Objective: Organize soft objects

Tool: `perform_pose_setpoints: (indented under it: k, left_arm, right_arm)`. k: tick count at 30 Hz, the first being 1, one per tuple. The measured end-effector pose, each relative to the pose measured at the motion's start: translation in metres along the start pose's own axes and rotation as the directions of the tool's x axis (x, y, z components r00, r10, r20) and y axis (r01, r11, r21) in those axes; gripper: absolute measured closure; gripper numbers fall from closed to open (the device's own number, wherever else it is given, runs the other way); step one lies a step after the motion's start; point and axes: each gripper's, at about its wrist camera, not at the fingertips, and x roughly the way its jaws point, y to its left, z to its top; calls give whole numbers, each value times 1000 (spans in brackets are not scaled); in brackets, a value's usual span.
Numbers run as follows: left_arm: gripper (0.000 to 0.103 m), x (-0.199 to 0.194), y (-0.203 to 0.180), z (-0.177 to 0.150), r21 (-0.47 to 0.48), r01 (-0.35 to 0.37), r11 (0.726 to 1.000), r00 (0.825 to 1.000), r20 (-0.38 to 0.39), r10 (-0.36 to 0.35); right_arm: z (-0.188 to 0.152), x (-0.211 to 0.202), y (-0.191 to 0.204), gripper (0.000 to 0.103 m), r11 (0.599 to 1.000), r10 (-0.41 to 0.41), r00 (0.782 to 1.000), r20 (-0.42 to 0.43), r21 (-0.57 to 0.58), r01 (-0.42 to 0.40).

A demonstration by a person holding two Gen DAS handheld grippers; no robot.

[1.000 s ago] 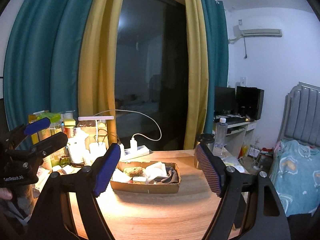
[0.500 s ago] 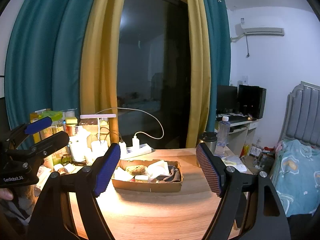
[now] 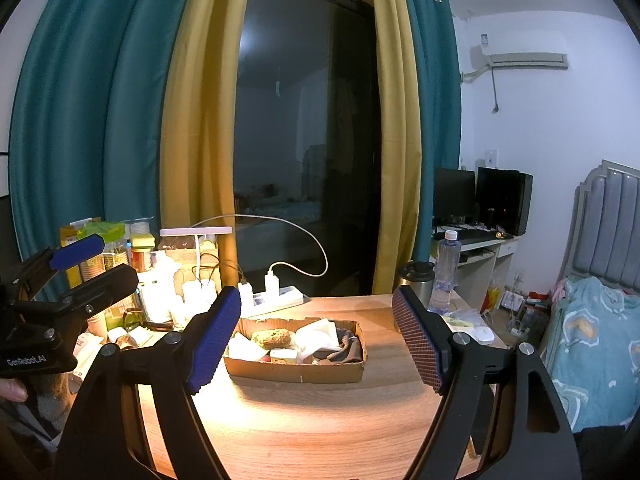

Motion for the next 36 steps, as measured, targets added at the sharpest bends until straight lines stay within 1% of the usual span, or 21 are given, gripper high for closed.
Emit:
perform_pose_setpoints:
  k: [24, 36]
  left_arm:
    - [10, 0, -4, -2, 5, 19, 1000, 1000, -1, -19]
    - [10, 0, -5, -1, 7, 15, 1000, 1000, 5, -15]
  right_arm:
    - [-7, 0, 5, 22, 1000, -3, 1000, -11, 2, 3]
    - [-11, -1, 8, 22, 1000, 0, 1000, -17, 3, 0]
